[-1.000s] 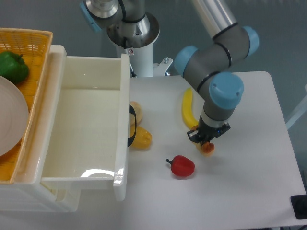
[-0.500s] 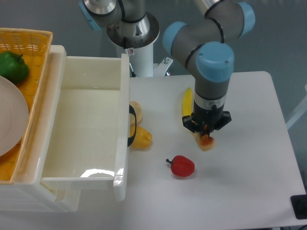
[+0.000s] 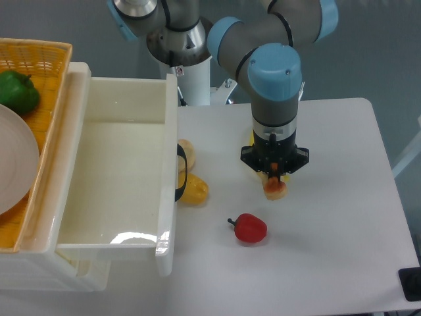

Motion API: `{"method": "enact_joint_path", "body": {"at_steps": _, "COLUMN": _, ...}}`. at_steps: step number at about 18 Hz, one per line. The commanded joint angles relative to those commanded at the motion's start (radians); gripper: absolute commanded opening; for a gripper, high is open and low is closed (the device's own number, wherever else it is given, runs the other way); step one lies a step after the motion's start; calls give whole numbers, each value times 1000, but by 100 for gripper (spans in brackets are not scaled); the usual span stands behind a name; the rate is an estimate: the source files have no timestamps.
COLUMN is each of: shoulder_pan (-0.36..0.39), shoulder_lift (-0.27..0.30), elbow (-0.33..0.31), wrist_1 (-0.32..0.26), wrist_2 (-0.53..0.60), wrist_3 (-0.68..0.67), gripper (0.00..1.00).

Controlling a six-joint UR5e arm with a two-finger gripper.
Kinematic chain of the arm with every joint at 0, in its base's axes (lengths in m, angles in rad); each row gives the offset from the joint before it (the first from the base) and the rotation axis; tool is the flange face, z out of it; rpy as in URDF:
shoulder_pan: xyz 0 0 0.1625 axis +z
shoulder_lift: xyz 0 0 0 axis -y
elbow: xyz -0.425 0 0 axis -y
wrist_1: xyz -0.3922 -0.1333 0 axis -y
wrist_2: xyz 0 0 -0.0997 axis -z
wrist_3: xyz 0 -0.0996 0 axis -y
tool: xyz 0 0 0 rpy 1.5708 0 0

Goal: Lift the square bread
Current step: 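Lift the held bread up off the table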

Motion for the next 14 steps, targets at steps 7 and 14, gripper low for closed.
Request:
{"method": "enact_joint_path", "body": {"at_steps": 7, "shoulder_pan": 2, "shoulder_lift": 20, "elbow": -41, "wrist_1": 0, "wrist_2": 6, "wrist_3": 39, "gripper": 22}}
{"method": "enact_joint_path", "body": {"at_steps": 14, "shoulder_pan": 0, "shoulder_lift": 25, "elbow": -51, "wrist_1": 0, "wrist_2": 12, "wrist_3": 37, "gripper": 22}}
